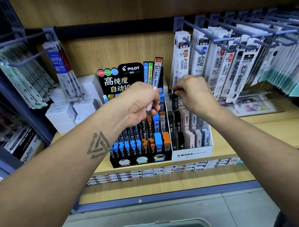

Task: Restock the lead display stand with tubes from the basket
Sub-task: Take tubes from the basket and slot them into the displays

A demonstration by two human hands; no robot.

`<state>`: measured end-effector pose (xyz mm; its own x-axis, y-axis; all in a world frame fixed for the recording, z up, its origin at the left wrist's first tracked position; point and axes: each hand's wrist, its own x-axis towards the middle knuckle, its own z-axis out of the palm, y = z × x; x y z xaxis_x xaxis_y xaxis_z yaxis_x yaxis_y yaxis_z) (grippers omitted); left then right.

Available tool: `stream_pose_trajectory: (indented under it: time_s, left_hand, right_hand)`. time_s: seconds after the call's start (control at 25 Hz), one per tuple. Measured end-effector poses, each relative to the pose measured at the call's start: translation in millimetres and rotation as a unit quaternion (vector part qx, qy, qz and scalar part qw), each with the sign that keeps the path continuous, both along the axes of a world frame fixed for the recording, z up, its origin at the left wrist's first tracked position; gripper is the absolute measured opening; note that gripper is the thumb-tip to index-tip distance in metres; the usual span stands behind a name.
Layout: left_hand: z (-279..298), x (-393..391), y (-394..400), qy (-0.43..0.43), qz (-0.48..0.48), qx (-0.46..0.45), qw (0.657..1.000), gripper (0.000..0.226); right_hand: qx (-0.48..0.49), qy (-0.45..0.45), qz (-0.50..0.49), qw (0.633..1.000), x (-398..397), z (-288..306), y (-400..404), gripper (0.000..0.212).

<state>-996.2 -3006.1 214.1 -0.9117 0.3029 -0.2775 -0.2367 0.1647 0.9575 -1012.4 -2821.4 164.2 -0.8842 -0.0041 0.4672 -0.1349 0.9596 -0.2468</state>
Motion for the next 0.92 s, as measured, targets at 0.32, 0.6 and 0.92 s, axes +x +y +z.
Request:
stream_pose_trajectory:
  time_s: [0.32, 0.6, 0.92]
  left_hand:
    - [-1.0, 0.6, -1.0, -0.003, -0.013, 0.011, 1.000, 0.040]
    - [0.0, 7.0, -5.7, -0.036, -0.084, 0.039, 0.995, 0.022]
    - [3.1, 16.8, -6.7, -0.050, -0.101, 0.070, 0.991, 0.026]
  right_hand:
    - [0.018, -0.026, -0.011, 0.999, 0.3, -12.1, -4.6, 0.011]
    - [-0.051, 0.010, 0.009, 0.999, 11.1, 2.0, -7.0, 0.019]
    - [-0.551, -0.126, 0.167, 0.808, 46.1, 29.4, -11.2, 0.015]
